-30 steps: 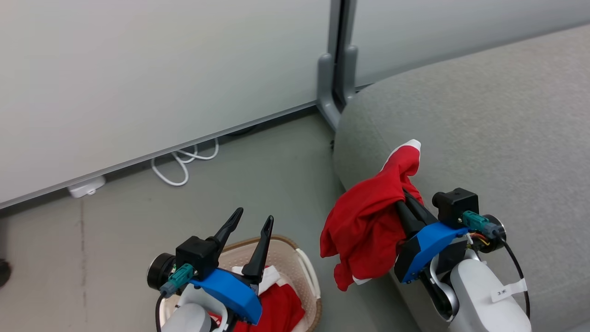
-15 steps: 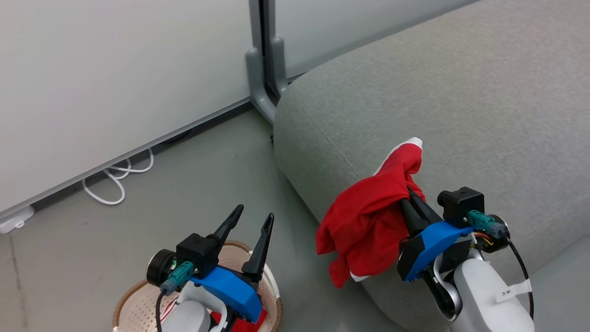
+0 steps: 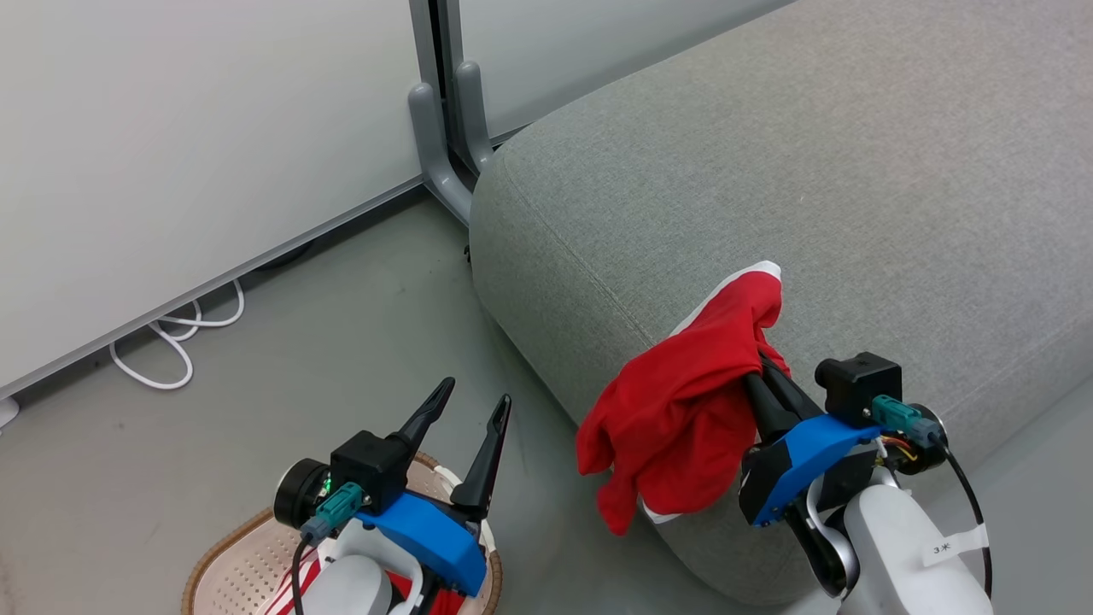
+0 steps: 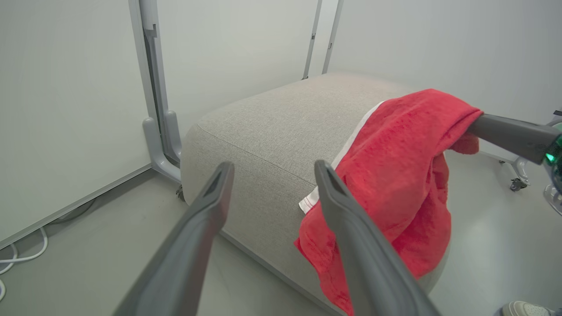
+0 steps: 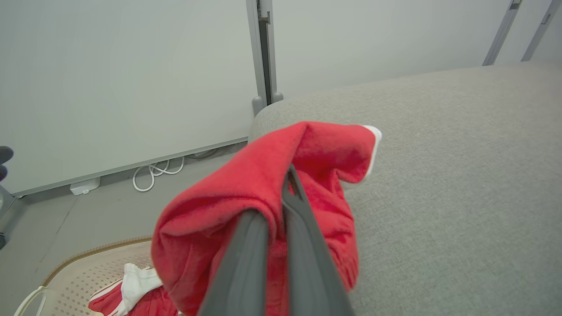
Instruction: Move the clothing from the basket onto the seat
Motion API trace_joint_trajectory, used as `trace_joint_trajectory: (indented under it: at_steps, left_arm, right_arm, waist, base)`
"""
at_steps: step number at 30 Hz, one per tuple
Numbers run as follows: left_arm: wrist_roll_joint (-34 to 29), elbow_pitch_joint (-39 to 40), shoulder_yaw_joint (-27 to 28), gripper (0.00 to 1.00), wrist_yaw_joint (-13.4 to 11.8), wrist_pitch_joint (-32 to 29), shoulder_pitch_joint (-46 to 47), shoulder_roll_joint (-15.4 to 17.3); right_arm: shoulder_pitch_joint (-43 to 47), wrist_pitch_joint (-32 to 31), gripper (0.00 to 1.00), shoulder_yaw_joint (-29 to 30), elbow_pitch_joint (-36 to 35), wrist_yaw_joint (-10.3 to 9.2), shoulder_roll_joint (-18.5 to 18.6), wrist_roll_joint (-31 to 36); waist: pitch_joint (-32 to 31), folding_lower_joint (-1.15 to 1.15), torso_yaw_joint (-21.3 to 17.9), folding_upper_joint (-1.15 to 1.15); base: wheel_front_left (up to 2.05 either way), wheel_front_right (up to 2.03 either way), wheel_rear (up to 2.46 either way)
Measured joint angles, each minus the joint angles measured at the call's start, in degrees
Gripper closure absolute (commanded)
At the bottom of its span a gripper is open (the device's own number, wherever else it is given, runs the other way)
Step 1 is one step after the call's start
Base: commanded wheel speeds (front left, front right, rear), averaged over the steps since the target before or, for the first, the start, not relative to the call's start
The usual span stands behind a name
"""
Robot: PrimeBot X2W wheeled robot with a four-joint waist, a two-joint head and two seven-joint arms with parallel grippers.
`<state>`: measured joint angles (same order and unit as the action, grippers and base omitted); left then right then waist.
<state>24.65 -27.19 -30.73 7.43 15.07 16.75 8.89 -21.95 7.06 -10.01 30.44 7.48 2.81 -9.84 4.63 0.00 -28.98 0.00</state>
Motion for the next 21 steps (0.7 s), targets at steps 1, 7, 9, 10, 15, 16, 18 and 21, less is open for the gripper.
trace_joint_trajectory:
  at_steps: [1, 7, 9, 10, 15, 16, 18, 21]
  left_arm:
    - [0.0, 0.0, 0.0, 0.00, 0.0, 0.0, 0.0, 0.0]
    - [0.1, 0.0, -0.7, 0.00, 0.0, 0.0, 0.1, 0.3]
    - [0.1, 0.1, -0.9, 0.00, 0.0, 0.0, 0.2, 0.4]
    - [0.1, 0.2, -1.0, 0.00, 0.0, 0.0, 0.3, 0.5]
    - [0.0, 0.6, -1.3, 0.00, 0.0, 0.0, 1.2, 1.1]
    - [-0.1, 0.8, -1.5, 0.00, 0.0, 0.0, 1.4, 1.3]
    - [-0.5, 1.2, -1.8, 0.00, 0.0, 0.0, 2.4, 1.5]
    - [-0.8, 1.8, -2.6, 0.00, 0.0, 0.0, 4.0, 2.1]
  right_arm:
    - [0.0, 0.0, 1.00, 0.1, 0.0, 0.00, 0.0, 0.0]
    - [0.0, 0.1, 1.00, 0.8, -0.2, 0.00, 0.0, -0.4]
    - [-0.1, 0.1, 1.00, 1.3, -0.2, 0.00, 0.0, -0.8]
    - [-0.2, 0.1, 1.00, 1.5, -0.2, 0.00, 0.0, -0.9]
    - [-3.8, 0.0, 1.00, 4.4, -0.1, 0.00, 0.0, -0.2]
    - [-4.8, -0.1, 1.00, 5.4, 0.0, 0.00, 0.0, 0.5]
    - [-6.9, -0.3, 1.00, 7.3, 0.4, 0.00, 0.1, 1.3]
    - [-11.0, -0.5, 1.00, 10.3, 0.9, 0.01, 1.2, 2.1]
  waist:
    - [0.0, 0.00, 0.1, 0.00]
    - [0.5, 0.00, 0.9, 0.00]
    - [0.9, 0.00, 1.3, 0.00]
    - [1.1, 0.00, 1.4, 0.00]
    - [2.6, 0.00, 2.3, 0.00]
    - [3.1, 0.00, 2.5, 0.00]
    - [4.1, 0.00, 3.1, 0.00]
    - [6.0, 0.00, 4.3, 0.00]
  base:
    - [0.00, 0.00, 0.00]
    - [0.00, 0.00, 0.00]
    - [0.00, 0.00, 0.00]
    - [0.00, 0.00, 0.00]
    - [0.00, 0.00, 0.00]
    - [0.00, 0.00, 0.00]
    - [0.00, 0.00, 0.00]
    - [0.00, 0.00, 0.00]
